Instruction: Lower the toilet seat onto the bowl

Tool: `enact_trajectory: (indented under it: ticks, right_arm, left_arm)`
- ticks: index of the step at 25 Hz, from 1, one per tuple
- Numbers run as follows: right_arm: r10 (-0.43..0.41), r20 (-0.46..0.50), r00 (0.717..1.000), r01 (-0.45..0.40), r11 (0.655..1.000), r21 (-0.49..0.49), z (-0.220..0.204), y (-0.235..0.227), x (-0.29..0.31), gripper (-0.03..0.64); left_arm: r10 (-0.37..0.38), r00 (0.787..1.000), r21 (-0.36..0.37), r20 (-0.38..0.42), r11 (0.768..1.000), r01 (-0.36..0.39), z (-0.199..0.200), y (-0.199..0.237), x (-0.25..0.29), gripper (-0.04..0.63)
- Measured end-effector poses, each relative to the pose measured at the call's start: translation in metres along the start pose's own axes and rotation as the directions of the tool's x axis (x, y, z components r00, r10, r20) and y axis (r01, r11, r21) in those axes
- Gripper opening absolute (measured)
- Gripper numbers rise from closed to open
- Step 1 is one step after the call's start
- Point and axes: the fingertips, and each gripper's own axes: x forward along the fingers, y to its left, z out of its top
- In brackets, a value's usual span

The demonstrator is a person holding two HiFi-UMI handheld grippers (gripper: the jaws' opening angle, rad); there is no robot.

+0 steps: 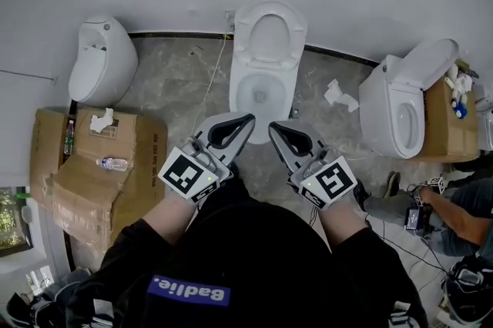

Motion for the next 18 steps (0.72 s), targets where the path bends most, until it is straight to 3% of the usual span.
enact_trajectory:
  ticks: [9, 18]
  right_arm:
    - [-0.116, -0.012, 0.993, 0.115, 0.993, -0.026, 0.014, -0.063, 0.057, 0.028]
    - [-0.119, -0.003, 0.993, 0.119, 0.992, -0.033, 0.017, -0.120, 0.069, 0.028]
  left_arm:
    - [-0.074, 0.997, -0.001, 0.015, 0.997, 0.074, 0.010, 0.087, 0.035, 0.015]
    - [-0.059, 0.998, -0.004, 0.024, 0.998, 0.059, 0.007, 0.113, 0.083, 0.015]
